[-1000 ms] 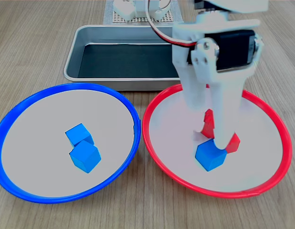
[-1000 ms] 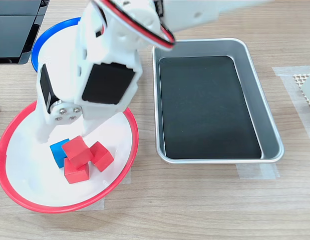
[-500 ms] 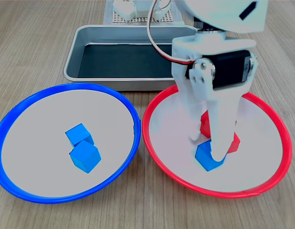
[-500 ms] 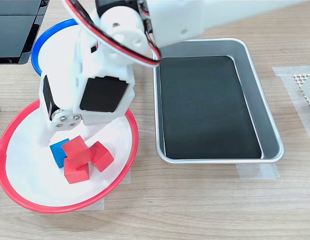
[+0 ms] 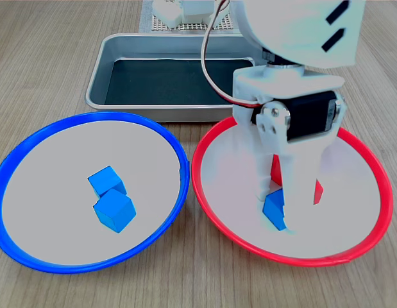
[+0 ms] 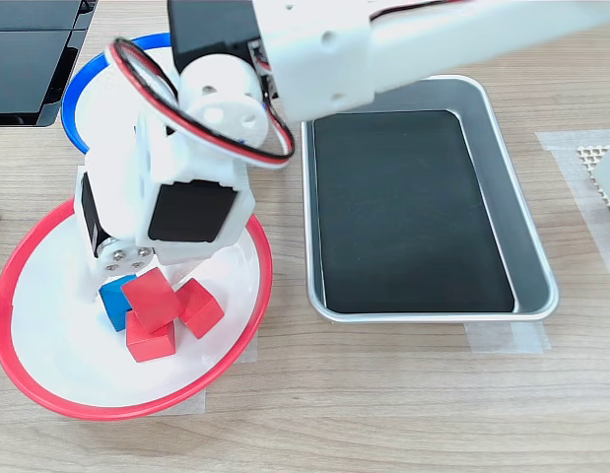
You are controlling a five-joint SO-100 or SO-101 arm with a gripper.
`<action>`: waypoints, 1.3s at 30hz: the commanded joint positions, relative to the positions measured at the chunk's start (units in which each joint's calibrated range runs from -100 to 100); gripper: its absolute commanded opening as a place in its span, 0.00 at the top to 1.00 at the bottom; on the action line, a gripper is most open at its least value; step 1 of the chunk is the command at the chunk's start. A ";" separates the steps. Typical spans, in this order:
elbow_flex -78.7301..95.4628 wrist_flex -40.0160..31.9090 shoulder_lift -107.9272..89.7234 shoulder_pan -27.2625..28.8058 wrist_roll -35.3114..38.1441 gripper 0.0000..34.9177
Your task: Relocate any blue block in the red dish to the blue dish, correcting any misplacements.
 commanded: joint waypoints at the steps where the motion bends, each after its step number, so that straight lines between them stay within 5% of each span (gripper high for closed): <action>1: -3.40 0.44 0.40 0.07 0.05 0.59; 9: -5.59 4.32 0.91 -0.31 -0.20 0.66; 21: -5.68 6.14 -0.37 -1.44 -0.29 1.00; 39: -0.58 3.83 -13.59 -1.06 -0.59 1.00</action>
